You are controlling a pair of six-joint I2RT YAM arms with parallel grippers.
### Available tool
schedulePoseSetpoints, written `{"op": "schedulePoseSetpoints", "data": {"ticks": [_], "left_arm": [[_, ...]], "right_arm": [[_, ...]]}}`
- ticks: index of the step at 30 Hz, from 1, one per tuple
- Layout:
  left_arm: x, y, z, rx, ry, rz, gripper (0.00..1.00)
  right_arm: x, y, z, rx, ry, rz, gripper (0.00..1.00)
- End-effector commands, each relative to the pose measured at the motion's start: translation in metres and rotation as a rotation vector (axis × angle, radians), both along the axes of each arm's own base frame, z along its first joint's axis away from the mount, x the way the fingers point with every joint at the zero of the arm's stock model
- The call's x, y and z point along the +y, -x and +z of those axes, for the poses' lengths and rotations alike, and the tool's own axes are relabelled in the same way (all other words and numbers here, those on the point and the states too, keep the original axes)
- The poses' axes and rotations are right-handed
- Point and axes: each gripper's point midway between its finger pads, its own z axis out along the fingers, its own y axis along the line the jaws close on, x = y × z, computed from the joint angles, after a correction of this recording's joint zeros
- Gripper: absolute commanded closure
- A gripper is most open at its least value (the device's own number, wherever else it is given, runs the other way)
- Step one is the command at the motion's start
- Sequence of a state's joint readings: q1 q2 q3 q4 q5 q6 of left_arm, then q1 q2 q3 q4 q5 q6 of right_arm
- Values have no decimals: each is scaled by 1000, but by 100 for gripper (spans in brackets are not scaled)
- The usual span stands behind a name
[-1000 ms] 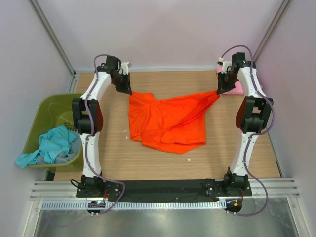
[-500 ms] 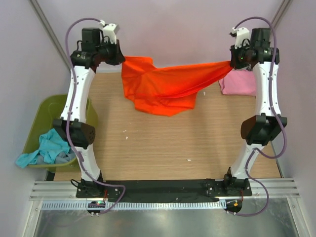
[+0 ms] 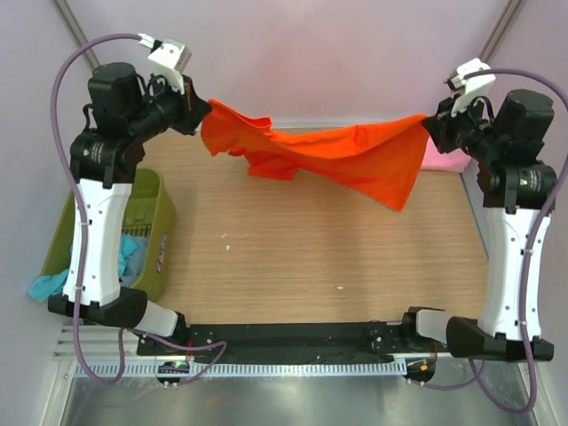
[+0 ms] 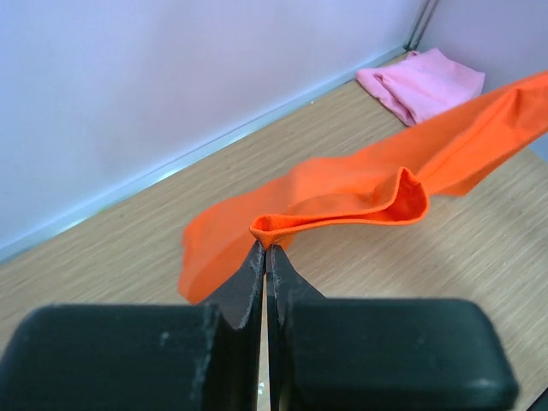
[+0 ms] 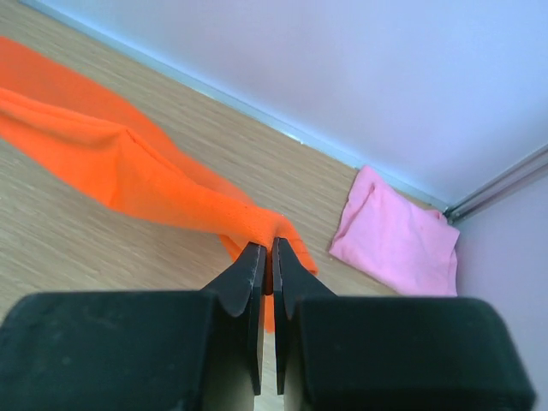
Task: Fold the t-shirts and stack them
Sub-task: Flatten the tshirt out
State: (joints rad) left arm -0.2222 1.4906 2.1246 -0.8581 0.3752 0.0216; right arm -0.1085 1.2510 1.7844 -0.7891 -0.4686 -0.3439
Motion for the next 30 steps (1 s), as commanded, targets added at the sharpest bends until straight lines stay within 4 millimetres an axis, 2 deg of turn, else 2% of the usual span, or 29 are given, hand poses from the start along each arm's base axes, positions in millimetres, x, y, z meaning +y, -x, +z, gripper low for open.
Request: {"op": "schedulePoseSetpoints", "data": {"ticks": [1,3,5,6,7,9,10,12,13,14,16,17,19,22,24,25,26,28,29,30], "left_arm": [[14,14,13,-56,-15,45,100],[19,18,30,-109,-18,63,100],[25,16,44,-152,-19,99,100],[26,9,47,-162,-21,113,100],[28,10,61,-199,-15,121,100],[25,-5,61,-201,-18,124,100],[25,-7,72,-229,-10,123,100],[23,-16,75,-241,-7,124,100],[20,-31,69,-229,-8,128,100],[22,-35,73,-243,-7,145,100],[20,-51,66,-232,-10,156,100],[21,-55,65,-232,-13,165,100],[21,-60,60,-222,-15,168,100],[20,-54,59,-219,-12,163,100],[25,-42,66,-240,-22,165,100],[27,-37,68,-249,-27,168,100],[30,-23,76,-267,-30,171,100],[34,-12,72,-258,-42,177,100],[39,8,80,-273,-36,179,100],[40,11,67,-235,-37,183,100]], "right_arm": [[8,15,24,-92,-2,37,99],[6,21,27,-95,-2,22,99],[-2,19,32,-112,-8,-35,99],[-5,18,34,-120,-11,-54,99],[-12,13,38,-137,-11,-94,99],[-16,8,42,-148,-26,-123,99],[-19,4,41,-148,-29,-140,99],[-26,-11,41,-152,-41,-177,99],[-26,-16,39,-149,-43,-177,99],[-26,-21,37,-143,-42,-176,99],[-25,-35,25,-114,-40,-158,99],[-23,-44,16,-88,-41,-140,99],[-20,-51,12,-77,-46,-116,99],[-14,-57,14,-71,-59,-79,99],[-10,-55,18,-79,-60,-61,99],[-8,-51,21,-82,-62,-48,99],[-7,-47,21,-80,-63,-47,99],[-7,-34,23,-70,-63,-52,99],[-6,-28,24,-66,-60,-51,99],[-6,-21,24,-61,-55,-50,99]]}}
